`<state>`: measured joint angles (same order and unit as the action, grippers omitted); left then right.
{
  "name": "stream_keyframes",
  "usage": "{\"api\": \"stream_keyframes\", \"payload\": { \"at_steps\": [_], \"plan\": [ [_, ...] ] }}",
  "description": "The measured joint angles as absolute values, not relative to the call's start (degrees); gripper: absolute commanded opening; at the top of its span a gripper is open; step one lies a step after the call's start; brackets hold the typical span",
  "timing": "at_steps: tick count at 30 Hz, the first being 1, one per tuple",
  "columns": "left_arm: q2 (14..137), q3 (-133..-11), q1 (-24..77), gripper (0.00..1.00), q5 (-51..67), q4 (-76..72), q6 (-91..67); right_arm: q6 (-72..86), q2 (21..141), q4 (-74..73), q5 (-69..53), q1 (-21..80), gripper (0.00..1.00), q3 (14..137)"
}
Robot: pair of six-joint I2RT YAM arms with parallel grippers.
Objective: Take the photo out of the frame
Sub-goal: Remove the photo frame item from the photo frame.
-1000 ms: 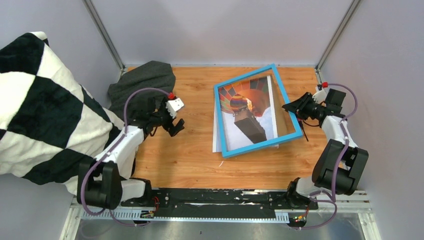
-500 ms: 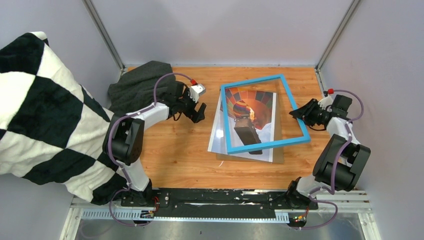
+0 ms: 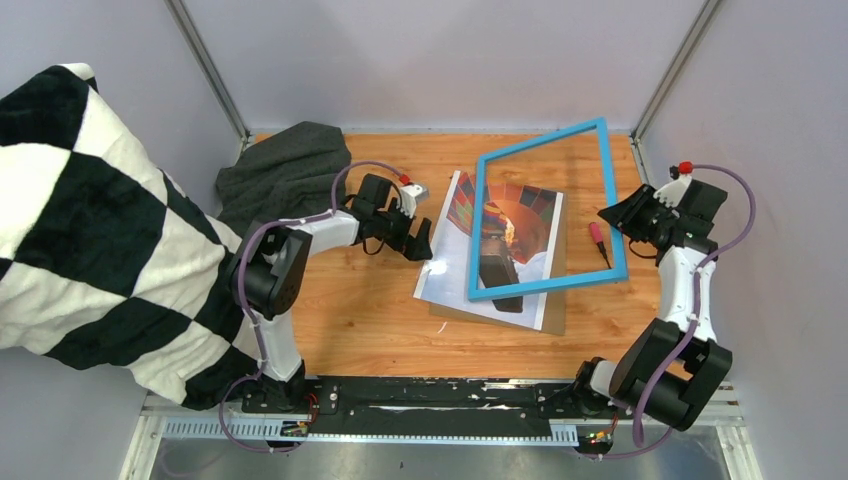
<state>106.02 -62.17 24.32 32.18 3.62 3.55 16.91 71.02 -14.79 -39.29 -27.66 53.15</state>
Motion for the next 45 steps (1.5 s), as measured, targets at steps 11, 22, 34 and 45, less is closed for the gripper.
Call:
{"api": "stream_keyframes", "payload": {
  "at_steps": [11, 22, 34, 45],
  "plan": [
    [109.69, -63.07, 30.22, 1.0, 36.36, -0.12, -0.75, 18.46, 68.95, -15.4, -37.47, -27.81, 0.0, 55.7],
    [111.28, -63.77, 35.2, 1.0, 40.86, -2.07, -2.55, 23.16, 70.3, -16.23, -43.88, -27.9, 0.0, 60.66],
    [108.25, -63.75, 32.53, 1.0, 42.15, 1.65, -0.23, 28.93, 70.13, -12.29, -46.13, -24.01, 0.0, 62.0],
    [99.88, -63.4, 18.96, 1.0, 39.4, 7.9, 8.01, 33.69, 68.79, -9.91, -36.51, -5.72, 0.0, 64.16]
  ]
}}
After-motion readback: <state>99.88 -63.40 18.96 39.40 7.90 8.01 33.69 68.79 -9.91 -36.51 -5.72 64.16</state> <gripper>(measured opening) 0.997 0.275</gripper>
